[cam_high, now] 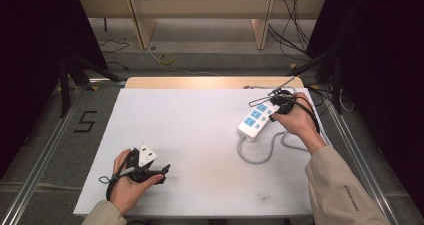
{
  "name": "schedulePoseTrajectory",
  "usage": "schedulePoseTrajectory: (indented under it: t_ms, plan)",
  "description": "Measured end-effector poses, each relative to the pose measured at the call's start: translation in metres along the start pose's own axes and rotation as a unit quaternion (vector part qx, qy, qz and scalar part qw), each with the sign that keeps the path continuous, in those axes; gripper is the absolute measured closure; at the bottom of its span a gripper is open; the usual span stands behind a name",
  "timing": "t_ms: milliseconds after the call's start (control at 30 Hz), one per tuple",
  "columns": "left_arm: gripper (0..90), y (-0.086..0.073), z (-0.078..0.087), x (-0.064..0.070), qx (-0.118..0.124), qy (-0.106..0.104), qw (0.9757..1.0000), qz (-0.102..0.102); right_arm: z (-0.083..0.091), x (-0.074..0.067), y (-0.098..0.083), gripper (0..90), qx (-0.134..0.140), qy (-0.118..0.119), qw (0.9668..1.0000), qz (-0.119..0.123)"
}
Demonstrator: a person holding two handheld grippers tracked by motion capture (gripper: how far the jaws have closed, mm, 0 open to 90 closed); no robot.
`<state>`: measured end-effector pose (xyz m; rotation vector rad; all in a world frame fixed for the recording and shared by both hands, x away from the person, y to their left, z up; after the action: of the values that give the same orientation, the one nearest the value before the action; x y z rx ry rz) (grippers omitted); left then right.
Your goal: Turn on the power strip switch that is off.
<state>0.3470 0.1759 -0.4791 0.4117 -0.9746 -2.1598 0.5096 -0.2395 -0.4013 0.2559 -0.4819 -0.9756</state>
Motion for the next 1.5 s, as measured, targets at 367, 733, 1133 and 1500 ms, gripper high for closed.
schedulePoseTrajectory:
  t_ms: [367, 733, 1133, 1500]
  plan:
    - [18.0, 0.000, 0.000, 0.000, 0.001, 0.000, 1.0000, 0.002, -0.005, 0.004, 0.007, 90.0, -0.004, -0.004, 1.0000, -0.004]
    - [18.2, 0.000, 0.001, 0.000, 0.000, 0.001, 1.0000, -0.001, -0.008, 0.006, 0.013, 90.0, -0.005, -0.006, 0.9999, -0.008]
    - [18.3, 0.000, 0.000, 0.000, 0.000, 0.001, 1.0000, -0.001, -0.015, 0.015, 0.015, 90.0, -0.016, -0.008, 0.9996, -0.022]
    - [18.4, 0.000, 0.000, 0.000, 0.000, 0.003, 1.0000, -0.001, -0.023, 0.021, 0.015, 90.0, -0.026, -0.008, 0.9991, -0.032]
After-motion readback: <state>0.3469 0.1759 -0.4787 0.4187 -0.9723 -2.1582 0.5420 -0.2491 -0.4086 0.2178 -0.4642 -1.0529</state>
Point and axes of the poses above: each handheld gripper's, and its own axes: z roughly backward along the jaws, y roughly out of its top, x roughly to its right, the point moved 2 cm from there along -z, roughly forward along the jaws, and after that the axes turned 14 degrees about -y, right-handed, at the moved point
